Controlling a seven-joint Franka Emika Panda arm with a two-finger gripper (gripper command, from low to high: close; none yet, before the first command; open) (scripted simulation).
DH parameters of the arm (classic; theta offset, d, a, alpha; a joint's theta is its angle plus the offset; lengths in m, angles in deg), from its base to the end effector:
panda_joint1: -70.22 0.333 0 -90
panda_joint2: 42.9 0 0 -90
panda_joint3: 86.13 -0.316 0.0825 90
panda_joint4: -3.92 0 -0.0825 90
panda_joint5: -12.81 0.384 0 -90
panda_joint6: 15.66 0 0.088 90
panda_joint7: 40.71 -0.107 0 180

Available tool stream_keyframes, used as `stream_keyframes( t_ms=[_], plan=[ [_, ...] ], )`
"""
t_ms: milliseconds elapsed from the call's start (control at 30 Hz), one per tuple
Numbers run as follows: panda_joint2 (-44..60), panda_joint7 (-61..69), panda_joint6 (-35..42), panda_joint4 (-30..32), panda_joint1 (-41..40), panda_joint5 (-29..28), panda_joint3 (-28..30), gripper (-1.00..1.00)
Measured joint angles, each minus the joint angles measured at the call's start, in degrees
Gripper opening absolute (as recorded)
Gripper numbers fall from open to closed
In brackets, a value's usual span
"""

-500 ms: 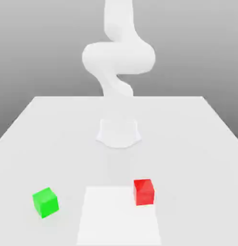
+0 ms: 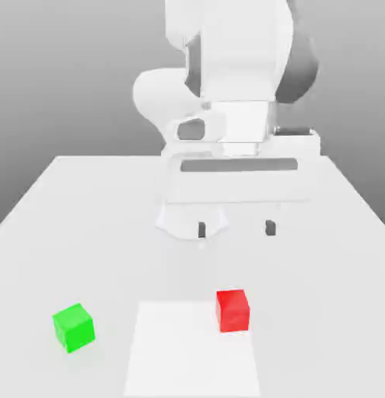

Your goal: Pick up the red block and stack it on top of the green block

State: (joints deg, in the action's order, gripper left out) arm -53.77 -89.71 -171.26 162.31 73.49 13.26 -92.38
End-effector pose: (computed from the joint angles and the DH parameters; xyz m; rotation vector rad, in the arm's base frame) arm 0.3942 0.0640 0.2853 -2.8964 1.0515 -0.2012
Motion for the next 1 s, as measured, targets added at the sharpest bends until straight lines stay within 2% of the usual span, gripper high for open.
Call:
stream_keyframes(
  t_ms=[100, 300, 333, 567, 800, 1000],
  plan=[
    [7.67, -0.52, -5.29, 4.33, 0.73, 0.20, -1.01, 0.00],
    [20.46, -4.19, -15.93, 3.57, 2.79, -4.76, 2.10, 0.00],
    [22.28, -4.55, -17.50, 3.32, 3.68, -5.24, 3.10, -1.00],
    [22.62, -4.85, -17.81, 3.28, 3.78, -5.60, 3.25, -1.00],
    [9.71, -0.83, -6.79, 5.13, 3.24, -0.23, 1.33, -1.00],
    [8.56, 12.96, -2.84, 2.33, -2.94, 0.59, 5.93, -1.00]
  ],
)
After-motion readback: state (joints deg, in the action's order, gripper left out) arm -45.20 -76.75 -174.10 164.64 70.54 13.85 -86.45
